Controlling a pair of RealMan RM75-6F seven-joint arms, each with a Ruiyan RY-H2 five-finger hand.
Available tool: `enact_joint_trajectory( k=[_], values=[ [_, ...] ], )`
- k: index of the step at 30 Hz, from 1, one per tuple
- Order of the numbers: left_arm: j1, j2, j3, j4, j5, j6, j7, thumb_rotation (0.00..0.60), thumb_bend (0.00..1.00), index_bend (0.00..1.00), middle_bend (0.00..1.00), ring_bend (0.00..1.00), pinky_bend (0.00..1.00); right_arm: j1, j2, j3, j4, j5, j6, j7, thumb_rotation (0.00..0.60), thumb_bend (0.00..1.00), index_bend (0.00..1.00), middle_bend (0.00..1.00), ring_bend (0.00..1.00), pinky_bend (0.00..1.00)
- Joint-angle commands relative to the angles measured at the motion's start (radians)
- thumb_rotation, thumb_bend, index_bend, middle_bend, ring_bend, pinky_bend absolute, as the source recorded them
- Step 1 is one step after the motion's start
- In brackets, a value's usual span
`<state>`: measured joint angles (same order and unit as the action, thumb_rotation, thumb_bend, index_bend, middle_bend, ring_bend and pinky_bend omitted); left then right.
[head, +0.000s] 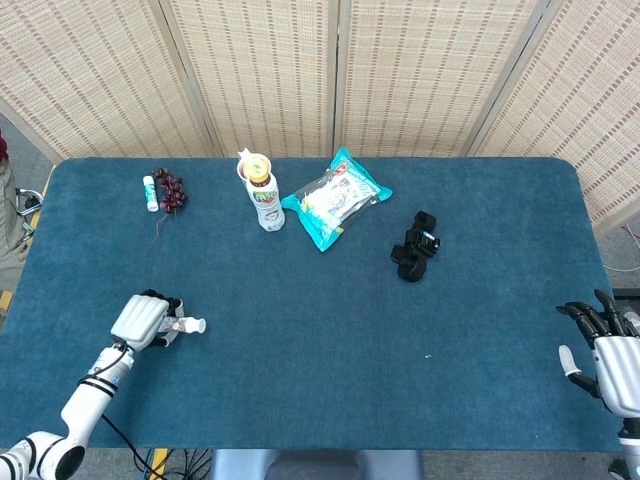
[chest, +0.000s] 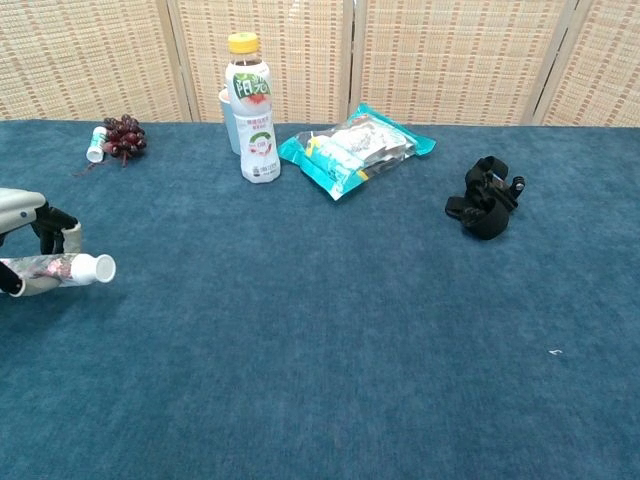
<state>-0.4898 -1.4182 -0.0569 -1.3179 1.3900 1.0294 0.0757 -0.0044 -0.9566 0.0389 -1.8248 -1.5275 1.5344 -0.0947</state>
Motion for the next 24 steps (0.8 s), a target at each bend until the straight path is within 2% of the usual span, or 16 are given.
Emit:
enact_joint_trajectory(
  k=[1, 7, 12, 19, 24],
  values=[
    [-0.01, 0.022, -0.006, -0.021, 0.016, 0.013, 0.01, 0.6, 0.35, 0.58, 0.58, 0.45, 0.29, 0.006, -0.002, 0.004, -0.002, -0.012, 0.003, -0.006, 0.6, 0.35, 0.27, 0.26, 0.12, 0.25],
    [-0.042, 0.08, -0.03, -0.1, 0.042, 0.022, 0.039, 0.6, 0.35, 0.59, 0.62, 0.51, 0.34, 0.039, 0.012, 0.012, -0.029, -0.064, -0.013, -0.019, 0.6, 0.35, 0.27, 0.26, 0.12, 0.25],
    [-0.086, 0.139, -0.059, -0.193, 0.053, 0.004, 0.064, 0.6, 0.35, 0.59, 0.64, 0.53, 0.37, 0.107, 0.056, 0.021, -0.1, -0.119, -0.093, -0.072, 0.6, 0.37, 0.27, 0.26, 0.12, 0.25],
    [-0.149, 0.192, -0.095, -0.309, 0.017, -0.067, 0.09, 0.6, 0.36, 0.59, 0.65, 0.54, 0.4, 0.236, 0.073, 0.061, -0.205, -0.157, -0.241, -0.147, 0.6, 0.53, 0.27, 0.28, 0.12, 0.25],
    [-0.2, 0.214, -0.12, -0.368, -0.037, -0.139, 0.087, 0.6, 0.38, 0.59, 0.65, 0.55, 0.4, 0.334, 0.035, 0.099, -0.261, -0.141, -0.348, -0.192, 0.6, 0.69, 0.27, 0.32, 0.19, 0.25]
  ],
)
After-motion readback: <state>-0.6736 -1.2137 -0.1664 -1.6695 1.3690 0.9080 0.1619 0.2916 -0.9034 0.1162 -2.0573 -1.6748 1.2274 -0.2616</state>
